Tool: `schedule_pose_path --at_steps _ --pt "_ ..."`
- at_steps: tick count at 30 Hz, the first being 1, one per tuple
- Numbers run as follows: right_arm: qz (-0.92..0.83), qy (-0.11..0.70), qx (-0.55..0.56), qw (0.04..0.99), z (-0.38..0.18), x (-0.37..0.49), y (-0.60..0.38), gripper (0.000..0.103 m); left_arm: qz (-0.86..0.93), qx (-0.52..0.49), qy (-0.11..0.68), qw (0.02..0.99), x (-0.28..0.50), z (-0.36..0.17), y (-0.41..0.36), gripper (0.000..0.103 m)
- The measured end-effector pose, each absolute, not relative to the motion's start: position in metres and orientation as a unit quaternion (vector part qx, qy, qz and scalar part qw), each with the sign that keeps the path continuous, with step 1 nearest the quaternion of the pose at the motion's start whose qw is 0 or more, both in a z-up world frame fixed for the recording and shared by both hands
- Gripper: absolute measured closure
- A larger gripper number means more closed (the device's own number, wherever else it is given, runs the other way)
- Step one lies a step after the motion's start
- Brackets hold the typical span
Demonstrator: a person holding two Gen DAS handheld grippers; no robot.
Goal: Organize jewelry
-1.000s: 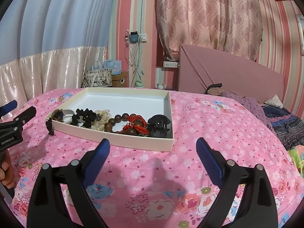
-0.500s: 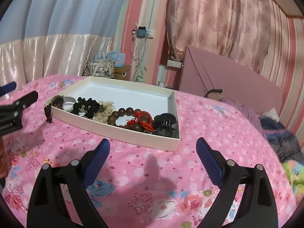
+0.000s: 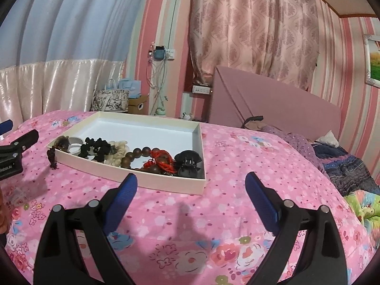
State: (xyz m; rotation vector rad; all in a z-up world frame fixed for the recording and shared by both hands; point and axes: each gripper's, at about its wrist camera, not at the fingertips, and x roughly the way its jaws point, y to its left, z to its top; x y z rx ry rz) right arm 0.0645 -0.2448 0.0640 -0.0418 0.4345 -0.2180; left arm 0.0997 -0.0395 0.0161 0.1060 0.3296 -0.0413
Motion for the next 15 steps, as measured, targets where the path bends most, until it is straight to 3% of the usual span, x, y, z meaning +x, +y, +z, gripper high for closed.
schedule_pose_path --at_steps 15 --pt "-0.107 0.218 -0.019 0.970 0.0638 0.0633 -0.2465 0.011 -0.021 0.050 0.164 0.985 0.1024 0.0166 -0.0395 0.003"
